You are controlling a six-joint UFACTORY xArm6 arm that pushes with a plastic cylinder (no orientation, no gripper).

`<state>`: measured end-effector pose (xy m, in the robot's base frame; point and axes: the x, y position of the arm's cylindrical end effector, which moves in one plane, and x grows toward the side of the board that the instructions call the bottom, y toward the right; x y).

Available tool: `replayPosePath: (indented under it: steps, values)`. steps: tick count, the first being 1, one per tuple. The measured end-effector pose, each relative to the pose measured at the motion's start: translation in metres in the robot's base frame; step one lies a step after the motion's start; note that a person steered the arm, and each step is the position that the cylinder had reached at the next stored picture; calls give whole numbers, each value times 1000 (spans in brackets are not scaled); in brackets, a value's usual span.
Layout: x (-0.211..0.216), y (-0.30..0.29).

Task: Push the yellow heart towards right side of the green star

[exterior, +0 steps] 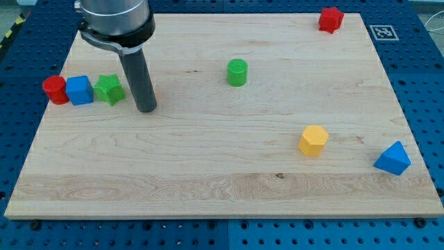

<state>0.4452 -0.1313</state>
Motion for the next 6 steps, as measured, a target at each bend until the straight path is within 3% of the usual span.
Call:
replayPosePath:
  steps: [3,6]
  values:
    - [-32,28]
    - [-40,18]
